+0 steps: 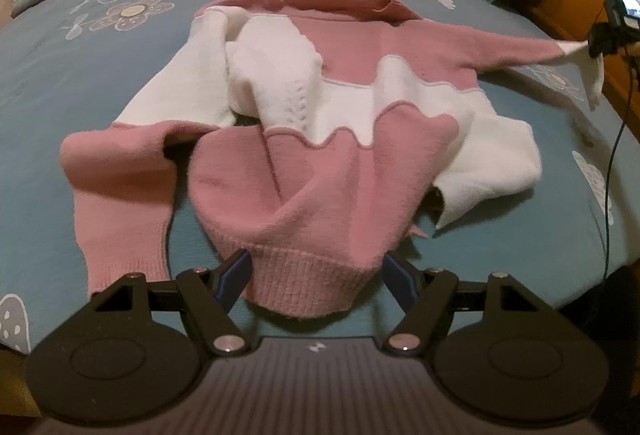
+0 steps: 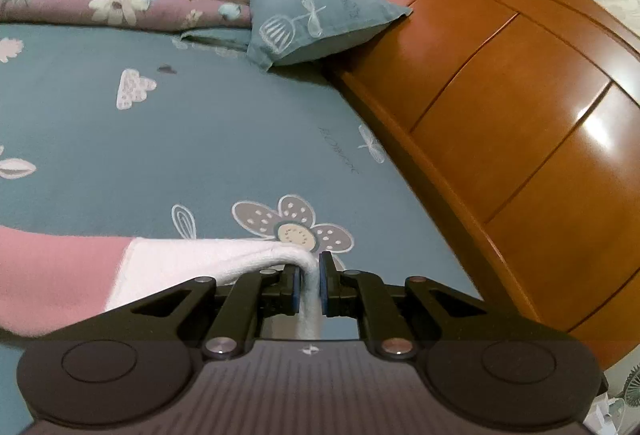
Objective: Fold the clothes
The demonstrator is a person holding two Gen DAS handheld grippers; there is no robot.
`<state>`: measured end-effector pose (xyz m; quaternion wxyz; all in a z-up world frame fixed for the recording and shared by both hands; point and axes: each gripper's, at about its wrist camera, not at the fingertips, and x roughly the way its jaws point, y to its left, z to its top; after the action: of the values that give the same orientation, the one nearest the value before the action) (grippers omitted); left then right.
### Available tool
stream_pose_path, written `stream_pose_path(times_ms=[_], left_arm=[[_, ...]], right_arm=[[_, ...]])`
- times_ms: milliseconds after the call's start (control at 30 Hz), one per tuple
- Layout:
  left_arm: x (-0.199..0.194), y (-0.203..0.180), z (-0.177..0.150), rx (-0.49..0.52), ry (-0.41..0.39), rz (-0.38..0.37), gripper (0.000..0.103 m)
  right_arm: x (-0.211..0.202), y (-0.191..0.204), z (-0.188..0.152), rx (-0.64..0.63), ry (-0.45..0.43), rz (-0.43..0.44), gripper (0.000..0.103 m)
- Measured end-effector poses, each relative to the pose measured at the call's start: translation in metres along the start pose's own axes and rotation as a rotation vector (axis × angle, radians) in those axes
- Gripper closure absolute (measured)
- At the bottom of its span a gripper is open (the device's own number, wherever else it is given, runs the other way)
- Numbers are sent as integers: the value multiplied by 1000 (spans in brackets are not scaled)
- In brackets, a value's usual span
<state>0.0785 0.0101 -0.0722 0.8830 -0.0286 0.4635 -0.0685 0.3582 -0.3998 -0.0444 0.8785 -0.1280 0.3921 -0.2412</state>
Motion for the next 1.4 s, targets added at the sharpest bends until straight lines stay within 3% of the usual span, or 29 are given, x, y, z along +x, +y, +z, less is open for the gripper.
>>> stream_pose_path(times_ms=[200,233,333,433,500,633,733,867,1067,1233,1400], left_arm=[[6,1,0,2,15,-10,30],[6,1,0,2,17,-10,30],[7,3,1,-4,16,-13,30],[7,5,1,-14,8,-14,30],[6,6,1,-20,2,-17,30],[5,8,1,-29,-4,-24,30],[3,8,2,-33,-14,-25,30],[-1,8,4,-25,-25,-23,30],[-7,10,12,17,-41,-8,30],[-10,25,21,-20,-80,38,30],[-8,44,29,2,-113,133,31]], right_arm=[[35,12,-25,22,116,76,91],[36,12,-29,19,118,78,86],[36,11,-36,27,140,119,58],[19,7,-41,54,152,182,57],[4,4,-42,58,154,230,49],[-39,11,-60,-27,143,349,40],[-73,30,-80,-138,111,415,39],[-112,52,-91,-193,83,518,39],[-162,84,-100,-183,99,738,35],[-192,108,-128,-131,90,877,31],[-190,138,-169,-55,167,866,31]])
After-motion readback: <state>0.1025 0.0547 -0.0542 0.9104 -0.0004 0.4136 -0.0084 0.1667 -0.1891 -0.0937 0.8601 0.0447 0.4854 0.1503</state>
